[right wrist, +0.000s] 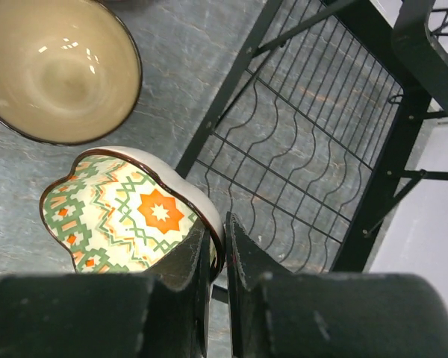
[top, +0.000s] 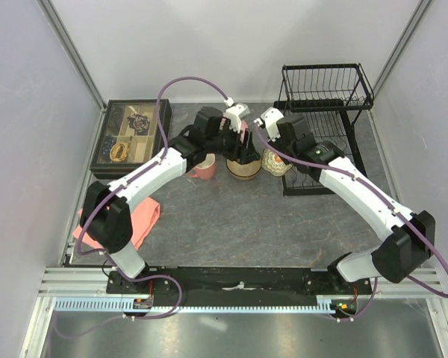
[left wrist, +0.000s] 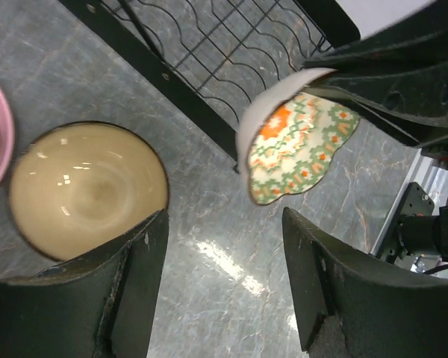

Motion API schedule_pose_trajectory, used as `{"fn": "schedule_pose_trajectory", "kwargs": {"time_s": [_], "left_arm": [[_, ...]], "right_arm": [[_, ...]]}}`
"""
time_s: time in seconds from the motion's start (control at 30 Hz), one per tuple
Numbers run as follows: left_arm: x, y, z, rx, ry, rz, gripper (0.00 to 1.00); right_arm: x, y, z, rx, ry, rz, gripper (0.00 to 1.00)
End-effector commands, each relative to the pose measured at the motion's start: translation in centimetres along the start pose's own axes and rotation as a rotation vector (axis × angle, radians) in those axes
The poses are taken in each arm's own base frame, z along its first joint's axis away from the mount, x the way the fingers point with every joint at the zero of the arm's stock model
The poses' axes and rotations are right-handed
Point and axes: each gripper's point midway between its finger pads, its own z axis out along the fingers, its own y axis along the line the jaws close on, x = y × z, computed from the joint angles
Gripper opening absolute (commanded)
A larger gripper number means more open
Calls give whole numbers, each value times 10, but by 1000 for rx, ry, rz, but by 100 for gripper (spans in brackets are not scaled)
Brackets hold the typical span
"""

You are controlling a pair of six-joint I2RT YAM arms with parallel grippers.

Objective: Unload the mixed dishes from the dish rack
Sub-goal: Pick up the bowl from the dish rack.

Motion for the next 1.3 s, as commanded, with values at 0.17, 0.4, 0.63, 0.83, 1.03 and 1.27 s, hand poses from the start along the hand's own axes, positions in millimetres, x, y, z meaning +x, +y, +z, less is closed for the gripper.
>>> {"fn": "schedule_pose_trajectory", "kwargs": {"time_s": [0.17, 0.4, 0.63, 0.83, 1.03, 1.27], "left_arm": [[-2, -17, 23, -66, -55, 5, 69], [6, -10, 34, -99, -38, 26, 69], [8, -5, 36, -118, -34, 40, 65], [9, -8, 37, -108, -31, 34, 47], [11, -13, 40, -90, -24, 31, 33], [14, -14, 43, -82, -8, 27, 4]], "right_arm": [[-46, -1, -9, -25, -159, 100, 0], [-53, -3, -22, -42, -199, 130, 0], [-55, -3, -32, -50, -219, 142, 0], [-52, -1, -34, -60, -220, 145, 0], [-51, 5, -32, -90, -217, 151, 0], [-49, 10, -31, -111, -209, 144, 10]]}}
